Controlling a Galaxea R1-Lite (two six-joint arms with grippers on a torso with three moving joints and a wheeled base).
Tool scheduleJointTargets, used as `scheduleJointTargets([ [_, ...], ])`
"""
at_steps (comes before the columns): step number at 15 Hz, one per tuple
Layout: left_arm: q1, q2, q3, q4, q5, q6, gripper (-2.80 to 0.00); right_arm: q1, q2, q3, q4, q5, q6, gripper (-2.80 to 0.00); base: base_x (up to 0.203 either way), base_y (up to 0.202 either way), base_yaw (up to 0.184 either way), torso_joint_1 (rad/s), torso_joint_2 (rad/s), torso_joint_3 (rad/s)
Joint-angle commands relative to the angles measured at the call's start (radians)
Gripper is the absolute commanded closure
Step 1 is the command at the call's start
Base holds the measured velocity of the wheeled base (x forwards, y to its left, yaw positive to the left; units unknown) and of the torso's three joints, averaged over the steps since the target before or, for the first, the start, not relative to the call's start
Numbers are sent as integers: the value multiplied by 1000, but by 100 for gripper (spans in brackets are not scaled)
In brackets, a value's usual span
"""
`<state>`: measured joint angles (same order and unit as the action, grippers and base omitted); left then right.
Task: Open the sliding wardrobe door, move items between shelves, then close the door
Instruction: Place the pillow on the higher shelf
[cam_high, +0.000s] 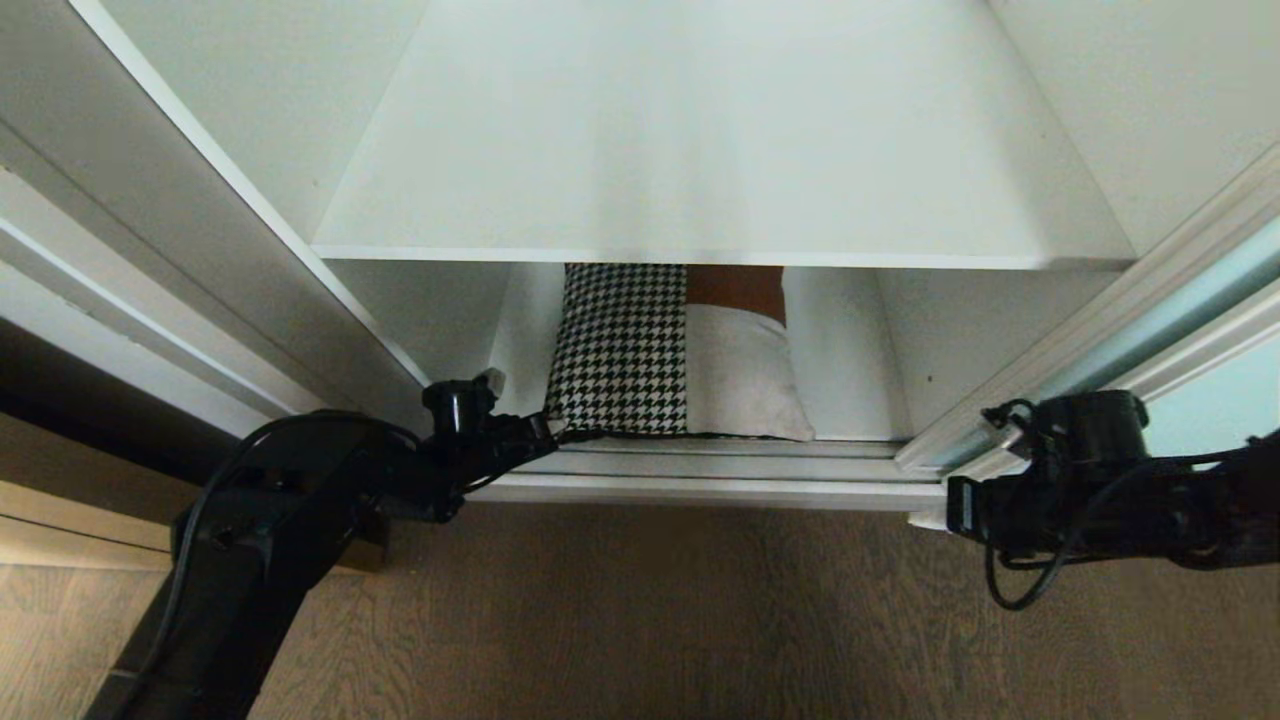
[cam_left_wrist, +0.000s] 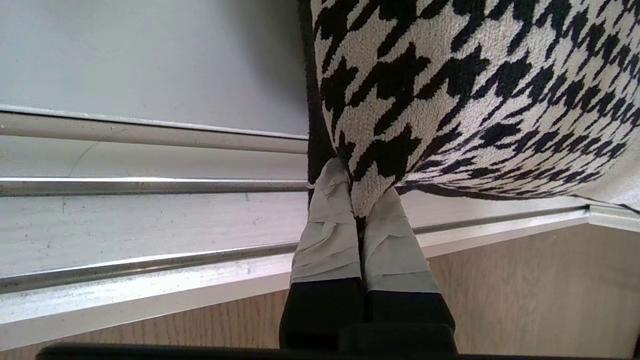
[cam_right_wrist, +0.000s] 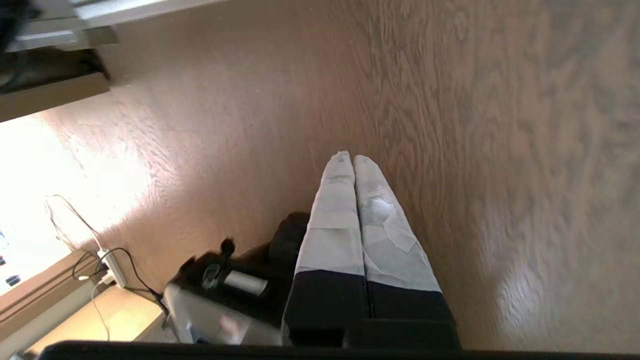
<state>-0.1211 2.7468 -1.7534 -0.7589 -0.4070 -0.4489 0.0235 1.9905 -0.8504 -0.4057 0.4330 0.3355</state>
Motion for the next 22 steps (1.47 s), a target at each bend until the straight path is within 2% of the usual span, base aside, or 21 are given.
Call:
scheduleJointTargets([
  [1, -8, -1, 4, -14, -3, -1, 0, 29, 207, -128, -4, 4, 10, 0, 0, 0, 0, 0, 0, 0],
  [3, -16, -3, 18, -28, -9, 4, 0, 73, 293, -241, 6, 1, 39, 0, 0, 0, 0, 0, 0, 0],
  [4, -21, -1, 18, -28, -17, 4, 0, 96, 332, -295, 17, -1, 56, -280, 0, 0, 0, 0, 0, 0],
  [10, -32, -5, 36, -62, -33, 4, 0, 161, 439, -522, 74, -3, 77, -280, 0, 0, 0, 0, 0, 0],
  [14, -32, -6, 53, -78, -35, 4, 0, 162, 507, -663, 106, -3, 83, -280, 0, 0, 0, 0, 0, 0],
  [17, -32, -9, 70, -100, -48, 1, 0, 154, 545, -786, 106, -4, 137, -280, 0, 0, 0, 0, 0, 0],
  [22, -29, -13, 88, -103, -50, -2, 0, 137, 639, -986, 98, -3, 165, -280, 0, 0, 0, 0, 0, 0],
])
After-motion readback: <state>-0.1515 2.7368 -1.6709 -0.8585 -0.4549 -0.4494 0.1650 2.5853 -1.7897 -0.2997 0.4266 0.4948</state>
